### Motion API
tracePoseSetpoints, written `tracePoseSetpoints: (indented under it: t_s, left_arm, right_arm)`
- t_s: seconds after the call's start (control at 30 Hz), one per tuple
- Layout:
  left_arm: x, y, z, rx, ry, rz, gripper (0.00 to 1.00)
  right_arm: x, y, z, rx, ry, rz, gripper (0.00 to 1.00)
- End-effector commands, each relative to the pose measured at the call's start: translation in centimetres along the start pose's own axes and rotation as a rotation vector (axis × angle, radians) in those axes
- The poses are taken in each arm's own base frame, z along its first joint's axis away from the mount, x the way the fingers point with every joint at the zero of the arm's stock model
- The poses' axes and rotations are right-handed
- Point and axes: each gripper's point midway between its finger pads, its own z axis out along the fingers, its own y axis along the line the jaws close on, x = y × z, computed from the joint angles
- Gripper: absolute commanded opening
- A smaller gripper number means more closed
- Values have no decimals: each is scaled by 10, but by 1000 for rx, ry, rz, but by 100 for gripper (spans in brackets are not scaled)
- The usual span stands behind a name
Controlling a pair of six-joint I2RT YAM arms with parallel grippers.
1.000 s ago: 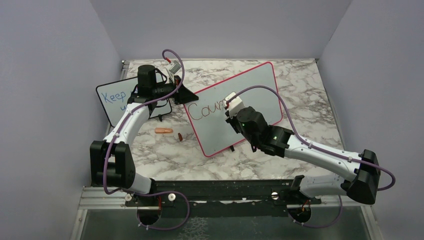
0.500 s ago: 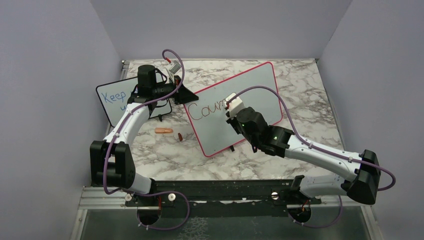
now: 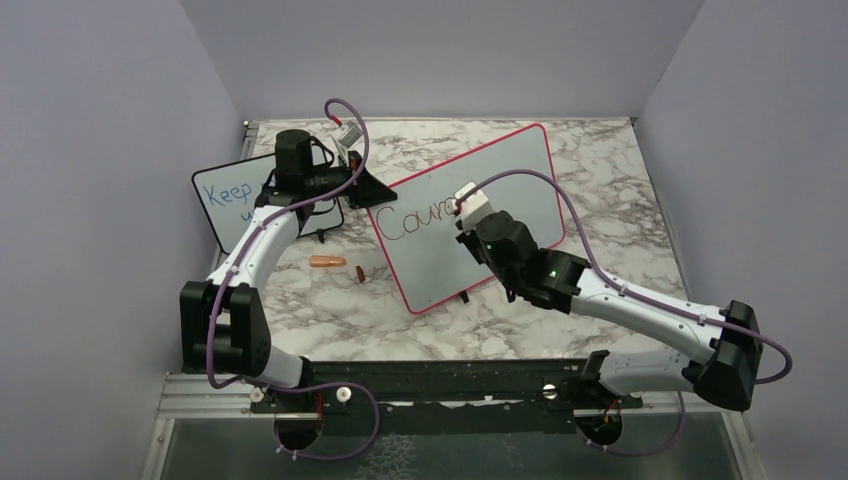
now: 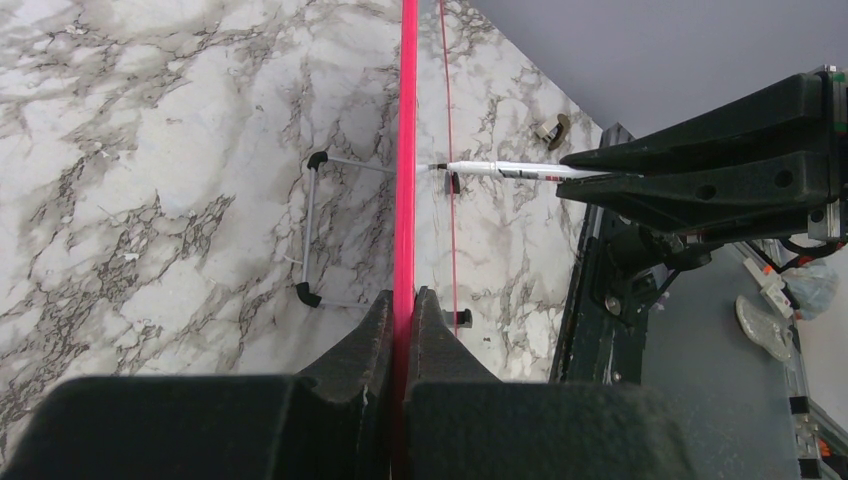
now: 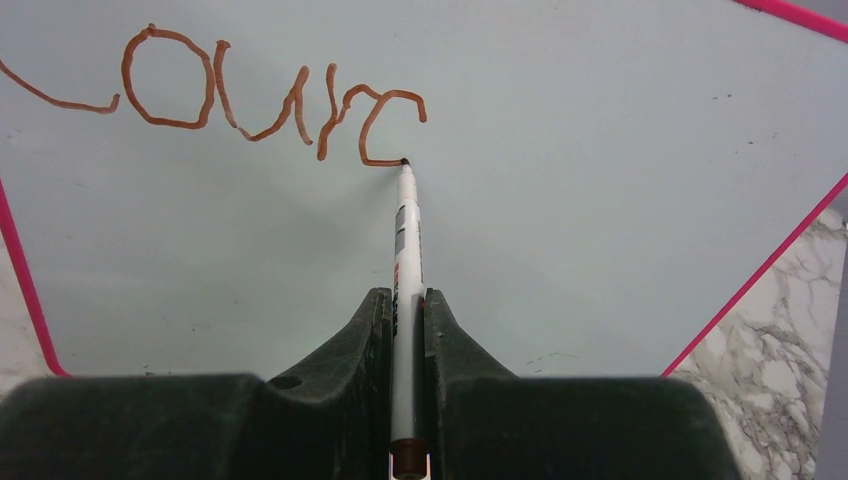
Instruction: Write a sentence on the whiteboard
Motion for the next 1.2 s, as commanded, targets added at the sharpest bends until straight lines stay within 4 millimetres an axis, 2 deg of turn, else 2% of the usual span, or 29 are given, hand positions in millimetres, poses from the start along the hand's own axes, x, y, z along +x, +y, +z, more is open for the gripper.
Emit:
tracePoseSetpoints:
  t_s: [0.0,0.4,0.6,0.77,1.17]
  left_arm:
    - [33,13,7,-25,78,-35,0]
    - [34,14,7,-25,81,-41,0]
    - [33,14,7,-27,80,-39,0]
    - [34,14,7,-28,81,-40,0]
    - [33,14,7,-29,81,-40,0]
  right_arm:
    - [-7,-12,3,48,-27,15,1]
    - [-29,-18,7,59,-96,41,1]
    - [-31,-16,9,43,-99,39,1]
    - [-28,-12,9,24,-83,34,1]
    - [-1,-4,3,-20,-1,28,1]
